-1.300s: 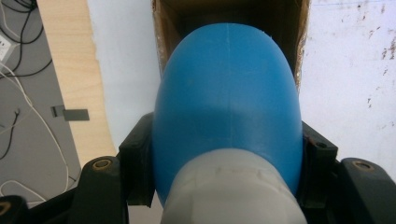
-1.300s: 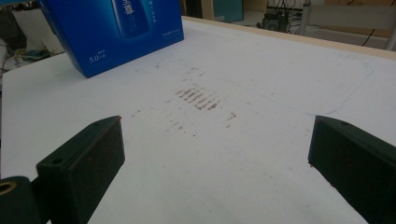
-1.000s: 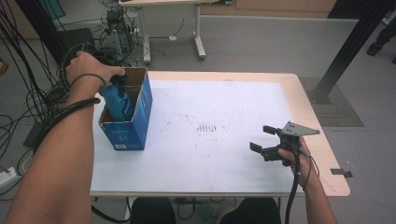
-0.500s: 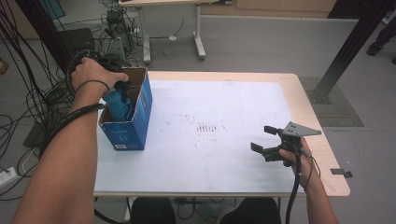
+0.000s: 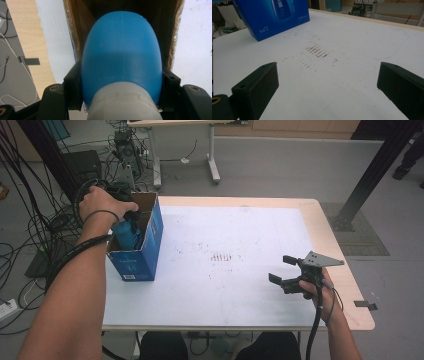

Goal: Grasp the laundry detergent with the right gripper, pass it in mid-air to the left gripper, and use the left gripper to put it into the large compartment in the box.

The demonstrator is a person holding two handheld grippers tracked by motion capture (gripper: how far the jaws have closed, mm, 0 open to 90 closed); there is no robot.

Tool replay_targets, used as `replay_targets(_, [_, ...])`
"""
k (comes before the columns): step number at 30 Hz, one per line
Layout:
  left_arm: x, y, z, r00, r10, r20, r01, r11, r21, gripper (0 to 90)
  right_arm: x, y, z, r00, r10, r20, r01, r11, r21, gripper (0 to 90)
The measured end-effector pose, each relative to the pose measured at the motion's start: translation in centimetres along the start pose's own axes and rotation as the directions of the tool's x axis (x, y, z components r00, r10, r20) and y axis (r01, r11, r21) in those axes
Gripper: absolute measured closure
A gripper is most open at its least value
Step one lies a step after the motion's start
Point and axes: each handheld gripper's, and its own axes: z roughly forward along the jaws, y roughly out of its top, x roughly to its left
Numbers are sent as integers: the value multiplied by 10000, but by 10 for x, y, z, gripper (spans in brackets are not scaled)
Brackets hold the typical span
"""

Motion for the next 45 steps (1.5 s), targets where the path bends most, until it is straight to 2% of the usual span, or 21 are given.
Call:
replay_targets(21, [-8, 5, 16, 9999, 111, -93, -109, 9997, 204, 378, -1, -2, 1, 10000, 88, 2, -88, 10000, 22, 35])
replay_targets(45, [-7, 9, 37, 9999, 148, -54, -145, 9987, 498, 378, -2, -6, 2, 9998, 200, -7, -200, 9998, 6, 35])
